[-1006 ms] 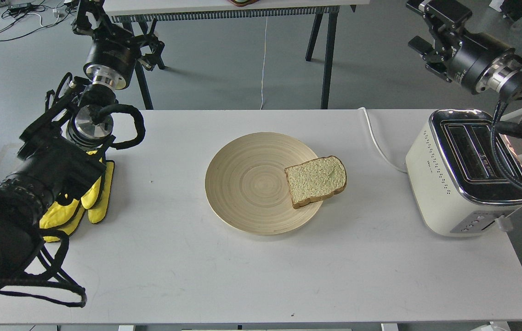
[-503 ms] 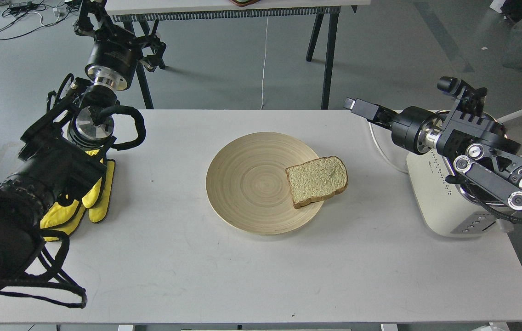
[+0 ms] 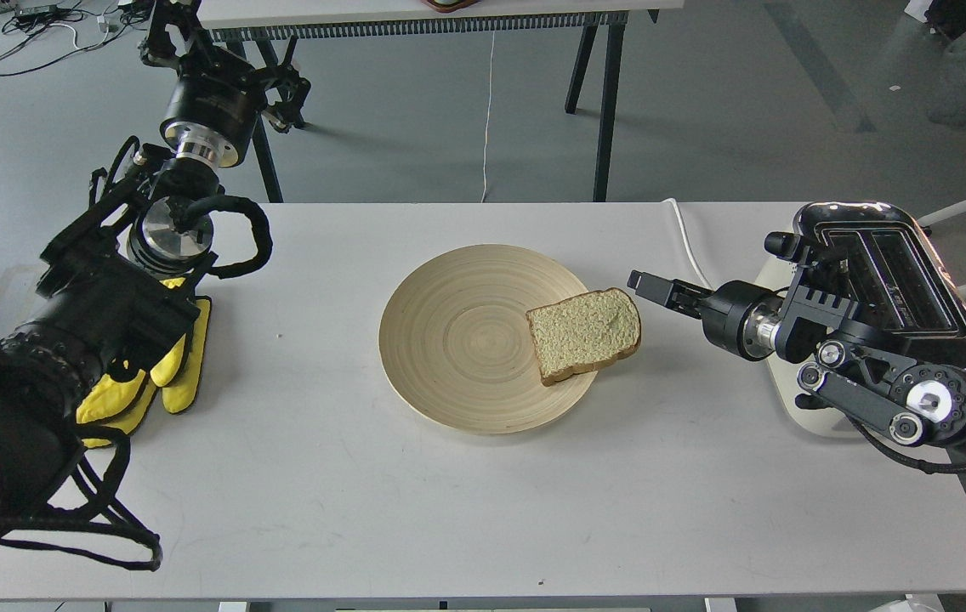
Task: Put bread in toaster with right arm
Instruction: 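Move the right gripper toward the bread slice in the wooden bowl, then grasp the bread slice edge with the right gripper and lift it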
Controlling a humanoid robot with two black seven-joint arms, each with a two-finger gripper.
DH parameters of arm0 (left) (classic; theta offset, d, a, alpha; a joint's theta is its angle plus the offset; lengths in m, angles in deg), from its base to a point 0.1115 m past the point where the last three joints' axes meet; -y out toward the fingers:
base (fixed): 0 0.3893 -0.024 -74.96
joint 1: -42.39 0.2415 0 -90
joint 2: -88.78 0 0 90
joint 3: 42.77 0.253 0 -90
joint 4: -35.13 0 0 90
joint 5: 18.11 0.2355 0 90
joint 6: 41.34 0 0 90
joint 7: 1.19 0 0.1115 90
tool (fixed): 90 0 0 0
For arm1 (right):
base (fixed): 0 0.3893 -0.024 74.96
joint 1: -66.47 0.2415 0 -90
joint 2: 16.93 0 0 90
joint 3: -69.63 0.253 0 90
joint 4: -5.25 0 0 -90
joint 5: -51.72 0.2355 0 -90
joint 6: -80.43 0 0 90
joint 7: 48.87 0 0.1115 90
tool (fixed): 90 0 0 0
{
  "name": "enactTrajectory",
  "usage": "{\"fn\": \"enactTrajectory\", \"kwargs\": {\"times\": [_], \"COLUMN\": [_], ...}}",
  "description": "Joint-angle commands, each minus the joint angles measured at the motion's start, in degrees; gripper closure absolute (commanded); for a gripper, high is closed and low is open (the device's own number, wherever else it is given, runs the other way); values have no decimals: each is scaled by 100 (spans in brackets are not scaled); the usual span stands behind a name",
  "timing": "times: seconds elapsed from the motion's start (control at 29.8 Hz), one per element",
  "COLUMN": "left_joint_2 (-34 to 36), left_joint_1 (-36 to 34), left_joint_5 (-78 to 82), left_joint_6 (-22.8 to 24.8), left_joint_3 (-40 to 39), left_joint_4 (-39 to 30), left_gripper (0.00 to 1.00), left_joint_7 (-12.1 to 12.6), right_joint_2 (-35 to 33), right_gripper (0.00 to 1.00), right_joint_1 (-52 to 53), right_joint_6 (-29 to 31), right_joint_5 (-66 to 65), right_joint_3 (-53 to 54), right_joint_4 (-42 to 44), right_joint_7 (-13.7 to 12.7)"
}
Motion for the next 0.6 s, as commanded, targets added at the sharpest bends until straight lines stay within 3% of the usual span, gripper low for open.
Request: {"fn": "enactTrajectory", "kwargs": {"times": [0.0,0.3,0.4,0.57], "left_joint_2": [0,0,9,9], "left_joint_1": [-3,5,5,5], "left_joint_5": [0,0,0,0], "left_joint_6": [-1,-1,-1,-10], "left_joint_3": [0,0,0,0], "left_joint_4": [-1,-10,-10,-10], "left_gripper": [0,0,0,0], "left_joint_7": [-2,-2,-2,-2], "right_joint_2": [377,843,844,887], "right_gripper": [24,34,46,60], "right_joint_1": [-144,-214,-214,-206], "right_joint_6": [-141,-283,-291,-300], "right_joint_5": [35,44,70,404], "right_joint_3": [17,35,43,26], "right_joint_4": [307,844,853,809], "right_joint_7": [-3,-73,-249,-276]}}
